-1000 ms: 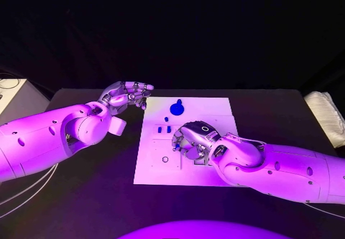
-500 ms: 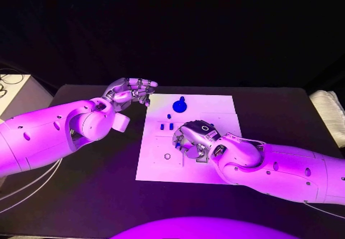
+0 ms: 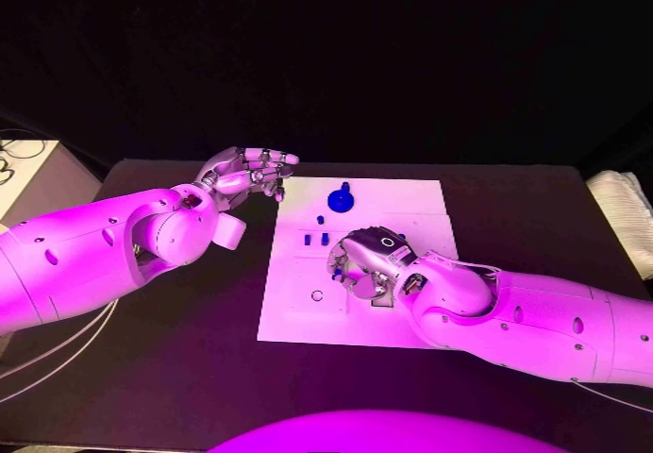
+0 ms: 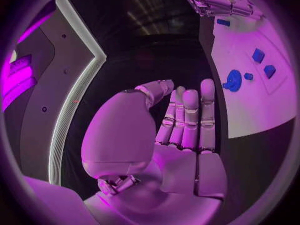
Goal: Assemble the parts on the task board
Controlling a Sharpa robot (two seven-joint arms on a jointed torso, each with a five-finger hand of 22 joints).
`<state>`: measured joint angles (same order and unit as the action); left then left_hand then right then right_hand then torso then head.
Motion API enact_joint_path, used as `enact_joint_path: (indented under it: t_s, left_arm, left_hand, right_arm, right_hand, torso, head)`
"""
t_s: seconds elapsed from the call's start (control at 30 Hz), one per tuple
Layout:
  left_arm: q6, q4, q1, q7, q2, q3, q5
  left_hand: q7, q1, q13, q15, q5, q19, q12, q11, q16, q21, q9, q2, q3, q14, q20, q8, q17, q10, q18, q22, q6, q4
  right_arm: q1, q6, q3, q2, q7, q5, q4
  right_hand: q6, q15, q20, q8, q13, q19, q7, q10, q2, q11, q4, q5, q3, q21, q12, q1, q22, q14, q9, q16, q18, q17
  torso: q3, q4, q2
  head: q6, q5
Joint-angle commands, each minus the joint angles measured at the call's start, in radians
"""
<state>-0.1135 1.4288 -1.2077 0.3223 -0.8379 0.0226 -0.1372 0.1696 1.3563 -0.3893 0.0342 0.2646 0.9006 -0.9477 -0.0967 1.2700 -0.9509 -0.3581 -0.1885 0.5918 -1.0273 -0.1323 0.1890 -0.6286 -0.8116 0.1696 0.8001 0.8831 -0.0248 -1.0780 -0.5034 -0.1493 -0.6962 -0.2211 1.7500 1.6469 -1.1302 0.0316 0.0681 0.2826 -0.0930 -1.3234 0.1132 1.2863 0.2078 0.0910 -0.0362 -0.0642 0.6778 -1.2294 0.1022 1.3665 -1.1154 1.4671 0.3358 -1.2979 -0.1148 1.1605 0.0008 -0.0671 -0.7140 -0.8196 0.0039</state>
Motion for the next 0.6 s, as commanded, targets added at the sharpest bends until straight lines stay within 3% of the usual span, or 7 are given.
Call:
enact_joint_path:
  t_s: [0.03, 0.6]
  left_arm:
    - [0.008, 0.001, 0.0, -0.001, 0.001, -0.001, 0.005]
    - [0.013, 0.002, 0.0, -0.008, 0.001, -0.001, 0.002]
  left_hand:
    - [0.003, -0.002, 0.002, 0.0, 0.001, 0.0, 0.001, 0.0, -0.005, 0.007, -0.001, 0.009, -0.007, -0.007, -0.004, 0.001, 0.003, -0.008, 0.015, -0.001, -0.003, 0.001]
    - [0.003, -0.002, 0.003, 0.0, 0.001, 0.0, 0.001, 0.0, -0.005, 0.008, -0.001, 0.009, -0.008, -0.006, -0.004, 0.001, 0.004, -0.008, 0.014, -0.002, -0.002, 0.0]
  right_arm:
    - [0.0, 0.008, 0.001, 0.001, -0.013, 0.03, -0.004]
    - [0.0, 0.065, -0.007, 0.019, 0.013, 0.024, -0.019]
  right_hand:
    - [-0.002, 0.008, -0.002, 0.006, -0.054, 0.001, -0.001, 0.063, -0.023, -0.054, -0.003, -0.003, 0.003, 0.004, 0.004, 0.013, 0.0, 0.035, 0.001, -0.004, 0.015, 0.001]
    - [0.009, 0.003, 0.001, 0.002, -0.057, 0.017, 0.004, 0.049, -0.02, -0.049, -0.004, -0.012, 0.001, 0.019, -0.008, -0.003, 0.017, 0.032, 0.006, -0.001, 0.011, -0.009]
  torso:
    - [0.0003, 0.0, 0.0]
    - [-0.0004, 0.0003, 0.0]
  head:
    - [-0.001, -0.001]
    - [-0.006, -0.001]
